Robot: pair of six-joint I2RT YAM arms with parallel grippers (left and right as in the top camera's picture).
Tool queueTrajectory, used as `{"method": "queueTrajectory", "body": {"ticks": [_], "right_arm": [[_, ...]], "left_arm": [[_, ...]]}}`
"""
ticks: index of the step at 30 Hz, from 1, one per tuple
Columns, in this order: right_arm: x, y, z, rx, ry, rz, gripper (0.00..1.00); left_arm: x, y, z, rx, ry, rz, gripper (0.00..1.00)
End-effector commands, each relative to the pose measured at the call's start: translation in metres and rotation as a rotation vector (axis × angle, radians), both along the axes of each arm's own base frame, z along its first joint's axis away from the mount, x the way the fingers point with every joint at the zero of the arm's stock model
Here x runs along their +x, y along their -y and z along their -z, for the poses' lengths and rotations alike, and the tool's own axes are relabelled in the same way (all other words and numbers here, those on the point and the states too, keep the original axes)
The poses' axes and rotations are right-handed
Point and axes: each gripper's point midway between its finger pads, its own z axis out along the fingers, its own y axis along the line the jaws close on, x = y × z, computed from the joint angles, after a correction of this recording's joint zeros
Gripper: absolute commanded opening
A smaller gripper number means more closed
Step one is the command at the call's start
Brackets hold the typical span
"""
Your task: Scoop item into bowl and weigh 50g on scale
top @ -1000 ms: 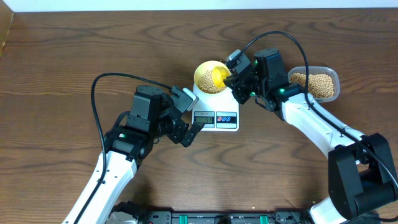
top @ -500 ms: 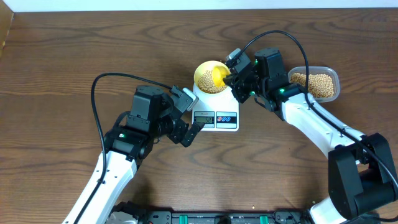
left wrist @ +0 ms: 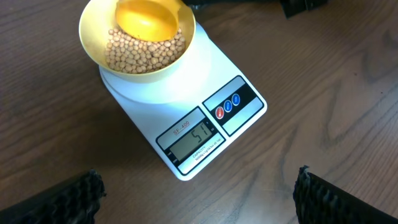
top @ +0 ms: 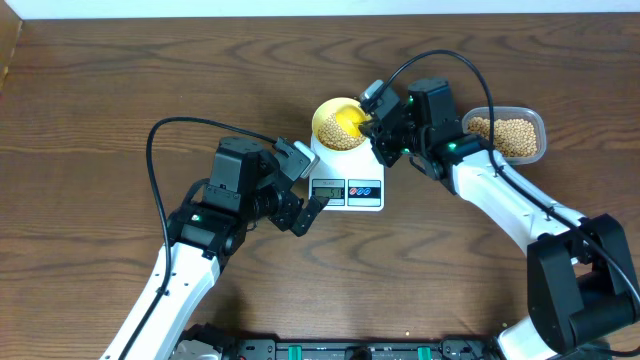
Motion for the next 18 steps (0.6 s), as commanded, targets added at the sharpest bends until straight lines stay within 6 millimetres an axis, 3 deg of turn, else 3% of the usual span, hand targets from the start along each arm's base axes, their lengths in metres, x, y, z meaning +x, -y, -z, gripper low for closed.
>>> {"method": "queueTrajectory", "body": {"ticks": [1, 7, 18], "right_arm": [[-0.0038, -0.0121, -0.0175, -0.034, 0.099, -0.092, 0.01], [-0.0103, -0.0216, -0.0172, -0.042, 0.11, -0.128, 0.01], [-0.0131, -0.021, -0.014, -0.038, 0.079, -0.117, 0.01]], "left_arm": [[-0.0026, -0.0003, 0.006, 0.008, -0.009, 0.017, 1.0], [-0.0026, -0.0003, 0.006, 0.008, -0.009, 0.017, 1.0], [-0.0026, -0.0003, 0.006, 0.009, -0.009, 0.018, 1.0]]}}
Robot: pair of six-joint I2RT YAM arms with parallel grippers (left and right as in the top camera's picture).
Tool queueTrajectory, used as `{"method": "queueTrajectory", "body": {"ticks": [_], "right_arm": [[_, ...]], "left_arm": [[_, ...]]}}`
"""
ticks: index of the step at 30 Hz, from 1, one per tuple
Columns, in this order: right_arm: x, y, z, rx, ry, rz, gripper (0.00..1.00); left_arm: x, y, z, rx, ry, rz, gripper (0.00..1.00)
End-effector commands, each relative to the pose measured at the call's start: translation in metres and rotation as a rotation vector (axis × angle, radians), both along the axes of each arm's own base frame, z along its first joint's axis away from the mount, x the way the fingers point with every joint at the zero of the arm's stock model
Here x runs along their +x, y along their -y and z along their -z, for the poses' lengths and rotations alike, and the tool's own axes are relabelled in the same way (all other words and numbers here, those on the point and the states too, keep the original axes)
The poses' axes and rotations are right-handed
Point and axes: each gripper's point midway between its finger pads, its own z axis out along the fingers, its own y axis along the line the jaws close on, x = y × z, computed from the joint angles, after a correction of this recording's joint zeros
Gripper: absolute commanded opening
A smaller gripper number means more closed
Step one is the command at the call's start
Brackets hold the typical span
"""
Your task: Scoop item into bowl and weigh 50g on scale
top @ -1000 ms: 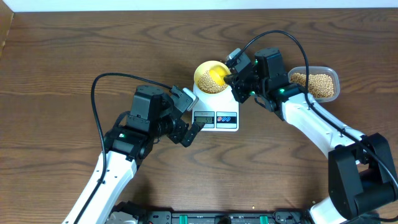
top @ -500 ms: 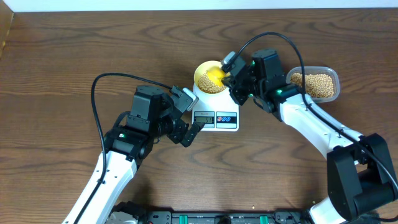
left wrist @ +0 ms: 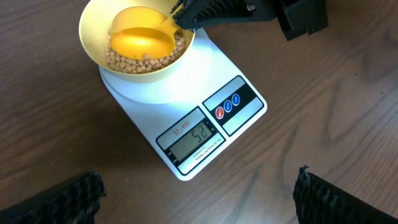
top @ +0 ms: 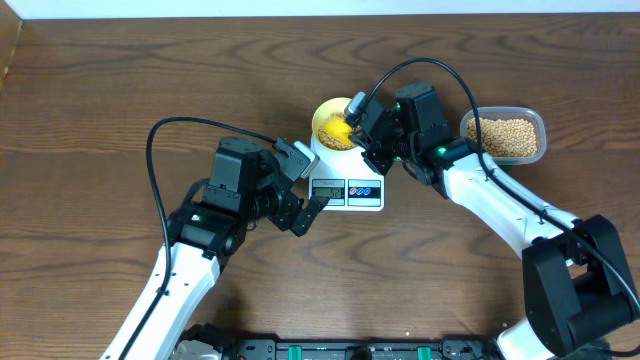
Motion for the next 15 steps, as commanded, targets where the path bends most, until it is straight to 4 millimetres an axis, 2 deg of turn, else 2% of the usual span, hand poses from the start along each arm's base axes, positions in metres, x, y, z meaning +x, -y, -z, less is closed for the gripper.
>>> {"method": "queueTrajectory", "body": {"ticks": [1, 15], "right_arm": [[0.0016, -0.0043, -0.018, 0.025, 0.026, -0.001, 0.01], [-0.0001, -0.0044, -0.0211, 0.094, -0.042, 0.024, 0.01]], "left_arm": [[-0.0026, -0.0003, 0.006, 0.008, -0.009, 0.017, 1.0], [-0.0026, -0.0003, 0.006, 0.008, -0.009, 0.017, 1.0]]}}
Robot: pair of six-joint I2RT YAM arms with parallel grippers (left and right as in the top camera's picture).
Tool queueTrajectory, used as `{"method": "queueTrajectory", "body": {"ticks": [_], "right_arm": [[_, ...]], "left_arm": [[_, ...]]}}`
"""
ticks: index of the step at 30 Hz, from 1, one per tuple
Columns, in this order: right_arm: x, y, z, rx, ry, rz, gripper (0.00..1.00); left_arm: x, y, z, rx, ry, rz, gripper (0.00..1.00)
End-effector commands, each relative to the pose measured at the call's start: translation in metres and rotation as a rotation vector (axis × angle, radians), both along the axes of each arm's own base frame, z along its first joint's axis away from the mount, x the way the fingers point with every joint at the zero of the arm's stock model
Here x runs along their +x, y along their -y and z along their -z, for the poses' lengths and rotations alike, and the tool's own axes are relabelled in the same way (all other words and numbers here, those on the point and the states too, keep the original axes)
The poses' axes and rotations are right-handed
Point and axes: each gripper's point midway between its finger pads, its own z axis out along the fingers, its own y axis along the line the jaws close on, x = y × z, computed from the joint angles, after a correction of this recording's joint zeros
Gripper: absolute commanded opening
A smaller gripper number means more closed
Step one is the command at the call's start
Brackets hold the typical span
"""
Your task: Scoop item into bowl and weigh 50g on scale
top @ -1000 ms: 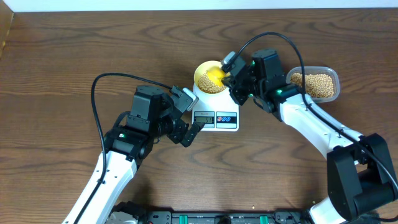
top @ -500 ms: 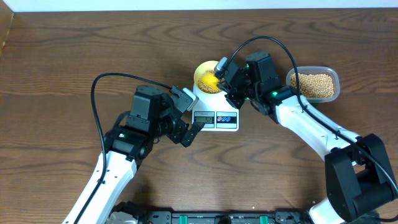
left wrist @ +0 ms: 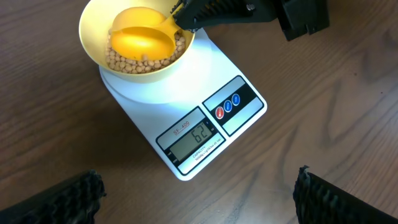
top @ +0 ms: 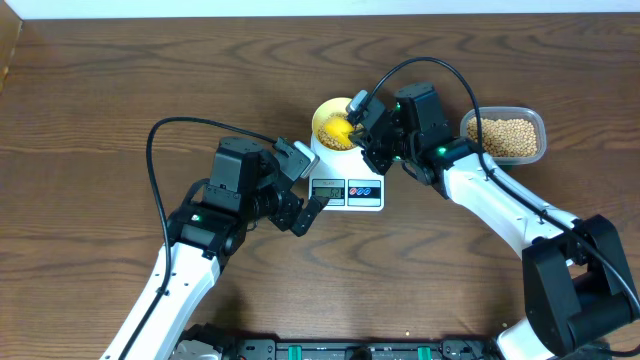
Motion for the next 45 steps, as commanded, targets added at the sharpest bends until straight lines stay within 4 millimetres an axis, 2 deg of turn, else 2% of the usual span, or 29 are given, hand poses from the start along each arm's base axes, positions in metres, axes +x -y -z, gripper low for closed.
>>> {"method": "queueTrajectory", "body": {"ticks": [1, 17, 31, 45], "right_arm": [[0.0, -0.005, -0.022, 0.074, -0.005, -0.011, 0.01], [0.0, -0.006, -0.025, 0.104, -0.024, -0.001, 0.01], [0.017, 0.013, -0.03, 0.172, -0.075, 0.116, 0.01], [0.018, 0.009, -0.039, 0.23, -0.089, 0.112, 0.01]], "left_arm": [[-0.003, 0.0, 0.006, 0.008, -0.009, 0.017, 1.0], [-0.003, 0.0, 0.006, 0.008, -0.009, 0.017, 1.0], [-0.003, 0.0, 0.006, 0.008, -0.009, 0.017, 1.0], [-0.003, 0.0, 0.006, 0.008, -0.009, 0.017, 1.0]]}}
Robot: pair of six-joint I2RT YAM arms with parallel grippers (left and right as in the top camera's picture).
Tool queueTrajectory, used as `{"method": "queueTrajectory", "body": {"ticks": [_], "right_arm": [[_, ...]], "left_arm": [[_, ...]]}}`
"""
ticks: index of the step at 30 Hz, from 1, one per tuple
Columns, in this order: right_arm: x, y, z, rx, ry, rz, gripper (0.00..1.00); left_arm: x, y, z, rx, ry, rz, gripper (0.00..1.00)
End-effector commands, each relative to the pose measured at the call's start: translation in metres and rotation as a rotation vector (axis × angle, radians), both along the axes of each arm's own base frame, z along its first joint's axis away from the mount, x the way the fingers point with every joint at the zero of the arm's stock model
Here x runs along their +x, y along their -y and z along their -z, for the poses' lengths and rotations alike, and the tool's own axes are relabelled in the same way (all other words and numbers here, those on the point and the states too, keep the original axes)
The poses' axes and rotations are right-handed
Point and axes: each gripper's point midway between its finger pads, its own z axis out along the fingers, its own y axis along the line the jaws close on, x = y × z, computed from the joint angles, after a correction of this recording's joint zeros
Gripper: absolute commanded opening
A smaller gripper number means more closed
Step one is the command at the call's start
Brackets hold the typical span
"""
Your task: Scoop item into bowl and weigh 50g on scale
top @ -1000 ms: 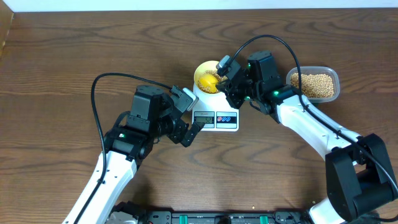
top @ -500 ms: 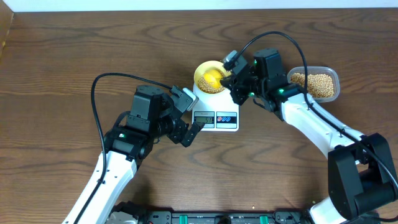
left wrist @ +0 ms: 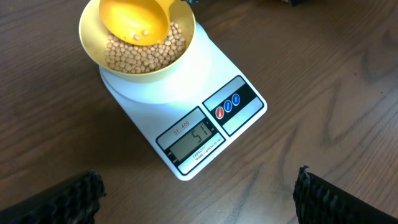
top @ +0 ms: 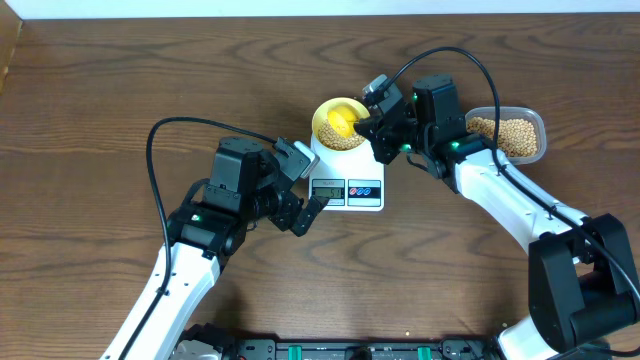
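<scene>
A yellow bowl (left wrist: pixel 87 48) of tan beans stands on the white scale (left wrist: pixel 208 102). The scale's display (left wrist: pixel 198 135) reads 51. A yellow scoop (left wrist: pixel 133 18) with a few beans in it hangs over the bowl's far side. In the overhead view my right gripper (top: pixel 375 126) is shut on the handle of the scoop (top: pixel 343 124), just right of the bowl (top: pixel 321 113). My left gripper (top: pixel 307 187) stands open at the left front of the scale (top: pixel 348 195). Its fingers (left wrist: pixel 81 196) hold nothing.
A clear tub (top: pixel 505 136) of the same beans sits at the right, behind my right arm. Brown wooden table (top: pixel 100 90) lies all round the scale. My left arm's black cable loops over the table to the left.
The scoop was down in the bowl's beans with the display at 62. Now it is lifted towards the far rim with a few beans in it, and the display reads 51. My left arm has not moved.
At first the empty scoop hung over the bowl and the display read 51. Then the scoop lay pressed into the beans, reading 52 and then 62. Now it is raised with a few beans and the reading is 51 again.
</scene>
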Motion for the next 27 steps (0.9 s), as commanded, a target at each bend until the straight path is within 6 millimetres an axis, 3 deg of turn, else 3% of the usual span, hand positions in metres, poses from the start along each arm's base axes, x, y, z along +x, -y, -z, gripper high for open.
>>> {"method": "queueTrajectory", "body": {"ticks": [1, 17, 27], "right_arm": [[0.005, 0.0, -0.022, 0.053, 0.014, 0.015, 0.01], [0.012, 0.01, -0.024, 0.176, -0.163, 0.178, 0.01], [0.012, 0.009, -0.026, 0.179, -0.153, 0.161, 0.01]], "left_arm": [[-0.003, 0.0, 0.006, 0.008, -0.009, 0.017, 1.0], [-0.003, 0.0, 0.006, 0.008, -0.009, 0.017, 1.0], [-0.003, 0.0, 0.006, 0.008, -0.009, 0.017, 1.0]]}}
